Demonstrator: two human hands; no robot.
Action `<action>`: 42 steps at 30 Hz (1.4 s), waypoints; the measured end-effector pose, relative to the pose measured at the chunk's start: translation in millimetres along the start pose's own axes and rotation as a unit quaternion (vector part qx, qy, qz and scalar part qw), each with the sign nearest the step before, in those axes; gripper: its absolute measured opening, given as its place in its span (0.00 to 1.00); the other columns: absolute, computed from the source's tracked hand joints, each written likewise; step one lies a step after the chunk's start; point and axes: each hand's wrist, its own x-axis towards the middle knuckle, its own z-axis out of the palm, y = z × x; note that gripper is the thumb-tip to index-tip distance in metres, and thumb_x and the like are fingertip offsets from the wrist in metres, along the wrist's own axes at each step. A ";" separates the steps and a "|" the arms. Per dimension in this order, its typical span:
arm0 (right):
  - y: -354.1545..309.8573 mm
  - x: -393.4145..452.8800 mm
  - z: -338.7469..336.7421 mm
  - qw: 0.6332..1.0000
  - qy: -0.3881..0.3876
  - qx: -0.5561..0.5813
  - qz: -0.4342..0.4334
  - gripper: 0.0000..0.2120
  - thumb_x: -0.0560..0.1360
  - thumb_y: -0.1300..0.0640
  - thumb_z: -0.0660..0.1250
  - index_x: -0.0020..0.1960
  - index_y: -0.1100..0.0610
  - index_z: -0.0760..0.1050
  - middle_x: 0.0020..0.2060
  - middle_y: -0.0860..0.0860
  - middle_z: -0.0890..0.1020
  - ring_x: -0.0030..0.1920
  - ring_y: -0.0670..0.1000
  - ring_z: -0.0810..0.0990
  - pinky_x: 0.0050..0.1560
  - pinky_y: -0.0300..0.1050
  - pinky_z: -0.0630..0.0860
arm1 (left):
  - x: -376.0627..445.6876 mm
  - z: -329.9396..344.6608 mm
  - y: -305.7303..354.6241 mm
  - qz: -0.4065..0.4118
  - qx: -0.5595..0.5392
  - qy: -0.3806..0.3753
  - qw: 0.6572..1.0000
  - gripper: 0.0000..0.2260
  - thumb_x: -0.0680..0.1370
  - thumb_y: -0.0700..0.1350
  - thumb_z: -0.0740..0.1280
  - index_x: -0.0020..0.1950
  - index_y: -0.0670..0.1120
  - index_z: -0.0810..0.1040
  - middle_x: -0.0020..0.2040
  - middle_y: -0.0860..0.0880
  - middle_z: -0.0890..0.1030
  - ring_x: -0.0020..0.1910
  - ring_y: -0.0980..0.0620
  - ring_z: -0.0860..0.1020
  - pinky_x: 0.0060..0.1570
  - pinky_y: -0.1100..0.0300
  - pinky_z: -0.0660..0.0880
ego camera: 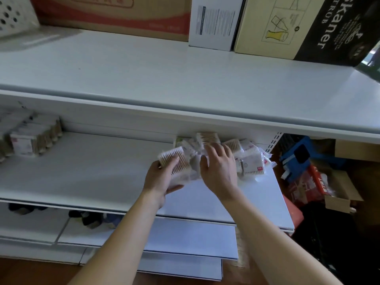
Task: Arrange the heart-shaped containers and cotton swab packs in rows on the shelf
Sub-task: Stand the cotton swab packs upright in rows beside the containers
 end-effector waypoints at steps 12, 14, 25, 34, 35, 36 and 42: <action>25.5 44.4 24.4 0.982 -0.041 -0.182 -0.035 0.08 0.65 0.64 0.71 0.43 0.57 0.81 0.40 0.54 0.83 0.41 0.61 0.80 0.50 0.54 0.73 | 1.1 -27.0 1.8 -0.011 0.005 0.026 1.000 0.09 0.77 0.49 0.73 0.52 0.45 0.82 0.46 0.45 0.86 0.41 0.47 0.84 0.42 0.45 0.83; 25.4 41.1 17.8 0.989 0.018 -0.135 -0.055 0.12 0.68 0.64 0.70 0.50 0.55 0.82 0.43 0.52 0.85 0.44 0.59 0.81 0.52 0.54 0.73 | 2.9 -24.6 1.7 -0.010 0.012 0.043 0.999 0.09 0.76 0.50 0.73 0.52 0.46 0.82 0.47 0.44 0.86 0.44 0.46 0.84 0.45 0.41 0.83; -67.1 -16.3 -2.6 0.876 -0.047 0.444 0.181 0.09 0.81 0.63 0.63 0.51 0.52 0.78 0.39 0.40 0.79 0.39 0.40 0.74 0.44 0.34 0.70 | -7.7 -29.0 8.1 0.027 0.011 0.096 0.995 0.18 0.71 0.58 0.75 0.55 0.50 0.79 0.50 0.45 0.85 0.48 0.43 0.84 0.41 0.44 0.84; -149.8 -17.3 9.9 0.818 -0.019 0.508 0.269 0.11 0.83 0.60 0.59 0.53 0.45 0.76 0.37 0.38 0.81 0.40 0.45 0.79 0.45 0.55 0.80 | -18.0 -104.1 21.3 0.064 -0.001 0.088 0.994 0.20 0.73 0.52 0.76 0.60 0.48 0.77 0.50 0.43 0.85 0.45 0.42 0.85 0.36 0.48 0.83; -166.1 -18.6 11.7 0.817 -0.031 0.512 0.264 0.10 0.83 0.59 0.59 0.52 0.45 0.76 0.37 0.38 0.81 0.39 0.44 0.80 0.42 0.53 0.81 | -20.9 -116.3 26.5 0.061 -0.012 0.077 0.995 0.19 0.73 0.52 0.76 0.60 0.47 0.77 0.50 0.42 0.85 0.44 0.41 0.85 0.36 0.49 0.83; -183.0 -21.2 14.1 0.813 -0.044 0.518 0.262 0.09 0.83 0.57 0.60 0.51 0.45 0.76 0.37 0.39 0.82 0.39 0.43 0.81 0.41 0.51 0.82 | -24.1 -129.7 31.4 0.056 -0.021 0.069 0.996 0.18 0.74 0.52 0.75 0.60 0.47 0.77 0.49 0.42 0.86 0.44 0.41 0.85 0.36 0.49 0.83; -275.3 -27.9 43.1 0.838 -0.050 0.475 0.263 0.13 0.75 0.62 0.71 0.52 0.45 0.75 0.43 0.43 0.84 0.43 0.42 0.82 0.48 0.48 0.81 | -40.4 -227.8 64.0 0.051 -0.009 0.038 0.998 0.15 0.76 0.52 0.73 0.60 0.50 0.75 0.50 0.48 0.85 0.43 0.48 0.86 0.42 0.48 0.84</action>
